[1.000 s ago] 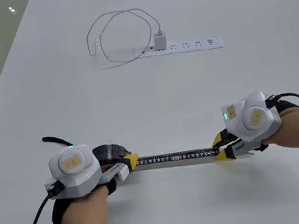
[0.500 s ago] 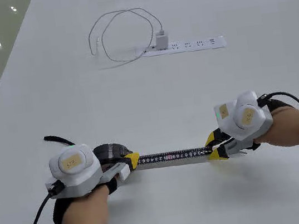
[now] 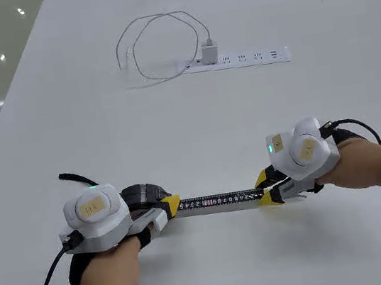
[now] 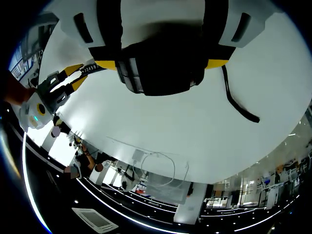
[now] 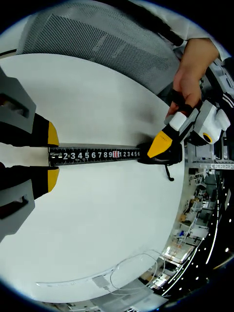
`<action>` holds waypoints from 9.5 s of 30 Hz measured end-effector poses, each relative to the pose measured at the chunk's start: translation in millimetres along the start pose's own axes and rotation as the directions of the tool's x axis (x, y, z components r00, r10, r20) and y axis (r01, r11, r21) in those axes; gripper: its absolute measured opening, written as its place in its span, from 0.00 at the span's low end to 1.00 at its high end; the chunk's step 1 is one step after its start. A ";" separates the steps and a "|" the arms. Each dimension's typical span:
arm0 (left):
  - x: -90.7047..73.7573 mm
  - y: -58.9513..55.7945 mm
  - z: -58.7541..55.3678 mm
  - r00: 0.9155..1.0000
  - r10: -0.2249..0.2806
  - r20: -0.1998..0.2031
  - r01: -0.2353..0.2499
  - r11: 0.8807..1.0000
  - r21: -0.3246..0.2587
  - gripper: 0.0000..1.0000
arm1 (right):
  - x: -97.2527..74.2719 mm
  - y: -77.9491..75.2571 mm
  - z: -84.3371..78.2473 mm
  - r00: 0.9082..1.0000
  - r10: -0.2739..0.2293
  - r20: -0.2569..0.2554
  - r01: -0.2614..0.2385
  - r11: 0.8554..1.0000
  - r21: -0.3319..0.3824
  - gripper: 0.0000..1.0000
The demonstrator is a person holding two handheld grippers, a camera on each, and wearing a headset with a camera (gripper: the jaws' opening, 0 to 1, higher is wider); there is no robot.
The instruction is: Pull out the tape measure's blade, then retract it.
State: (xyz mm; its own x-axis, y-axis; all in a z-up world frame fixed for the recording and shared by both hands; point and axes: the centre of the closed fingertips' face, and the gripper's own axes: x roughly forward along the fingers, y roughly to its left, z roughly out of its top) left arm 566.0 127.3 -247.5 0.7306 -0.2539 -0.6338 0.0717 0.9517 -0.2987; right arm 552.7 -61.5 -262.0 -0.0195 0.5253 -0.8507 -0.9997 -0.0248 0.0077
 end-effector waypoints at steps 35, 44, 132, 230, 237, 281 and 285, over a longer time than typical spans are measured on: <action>-0.1 0.4 0.0 1.000 -0.010 -0.002 0.010 1.000 -0.015 0.63 | 21.4 -2.1 37.2 0.998 0.021 0.056 -0.020 1.000 -0.019 0.10; -0.1 0.1 -0.1 1.000 -0.011 -0.002 0.011 1.000 -0.015 0.63 | 26.7 -1.1 45.2 0.997 0.022 0.070 -0.021 1.000 -0.022 0.10; 0.2 0.4 0.8 1.000 -0.010 0.000 0.010 1.000 -0.016 0.64 | 79.5 1.7 123.4 0.980 0.021 0.199 -0.018 1.000 -0.016 0.11; -43.3 -8.2 8.7 0.979 -0.202 0.020 0.183 0.922 0.342 0.73 | 15.5 14.1 97.2 0.916 -0.193 0.351 0.091 0.954 0.287 0.67; -53.0 -3.0 5.4 0.974 -0.227 0.023 0.204 0.911 0.357 0.75 | 8.0 21.7 90.2 0.908 -0.222 0.356 0.106 0.943 0.316 0.72; -100.5 11.3 -16.2 0.955 -0.296 -0.006 0.272 0.871 0.409 0.86 | -29.9 59.3 26.2 0.891 -0.325 0.318 0.164 0.881 0.444 0.92; -102.7 11.3 -17.3 0.954 -0.299 -0.011 0.276 0.866 0.417 0.87 | -34.2 62.0 21.0 0.887 -0.336 0.316 0.169 0.875 0.454 0.93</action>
State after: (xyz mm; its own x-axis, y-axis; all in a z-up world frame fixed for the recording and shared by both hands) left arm 480.0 161.2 -198.1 0.6686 -0.5286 -0.5230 0.5468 0.8261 -0.1360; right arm 491.1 -63.1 -221.4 0.3127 0.7433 -0.5914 -0.8855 0.4534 0.1017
